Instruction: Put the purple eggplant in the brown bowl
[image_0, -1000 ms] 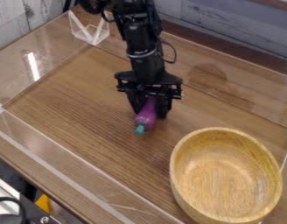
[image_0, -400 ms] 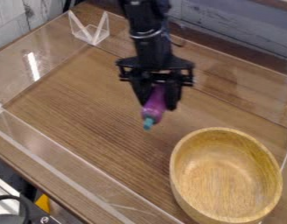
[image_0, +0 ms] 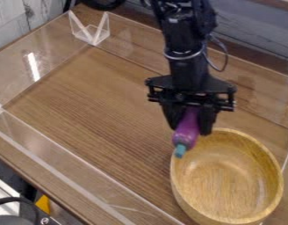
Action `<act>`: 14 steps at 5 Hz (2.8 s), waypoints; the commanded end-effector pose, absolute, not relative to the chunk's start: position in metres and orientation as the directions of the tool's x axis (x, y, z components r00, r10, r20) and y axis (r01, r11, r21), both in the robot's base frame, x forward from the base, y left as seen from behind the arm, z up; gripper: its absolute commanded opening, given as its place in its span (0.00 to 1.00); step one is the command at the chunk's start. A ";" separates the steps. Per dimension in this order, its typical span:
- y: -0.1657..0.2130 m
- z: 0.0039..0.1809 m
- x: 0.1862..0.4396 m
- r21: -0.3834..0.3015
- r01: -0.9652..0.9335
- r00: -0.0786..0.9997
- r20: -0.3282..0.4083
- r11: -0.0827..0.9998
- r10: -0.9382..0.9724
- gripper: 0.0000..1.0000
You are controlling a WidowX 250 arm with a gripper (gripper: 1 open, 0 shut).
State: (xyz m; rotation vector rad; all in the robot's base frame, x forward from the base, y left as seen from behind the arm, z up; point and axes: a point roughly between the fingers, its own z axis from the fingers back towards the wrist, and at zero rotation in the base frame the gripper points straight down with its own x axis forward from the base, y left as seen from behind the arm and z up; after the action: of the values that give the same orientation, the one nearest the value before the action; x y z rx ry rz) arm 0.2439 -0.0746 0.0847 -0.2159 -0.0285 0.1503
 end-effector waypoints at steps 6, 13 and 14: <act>-0.129 0.085 0.213 -0.281 -0.128 0.974 0.147 0.951 0.175 0.00; -0.132 0.084 0.216 -0.296 -0.127 0.967 0.177 0.947 0.185 0.00; -0.131 0.081 0.215 -0.286 -0.134 0.967 0.171 0.949 0.188 0.00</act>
State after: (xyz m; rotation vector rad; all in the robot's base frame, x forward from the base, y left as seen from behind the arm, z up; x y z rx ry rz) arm 0.2129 -0.1280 0.0753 -0.2626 -0.1773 0.1768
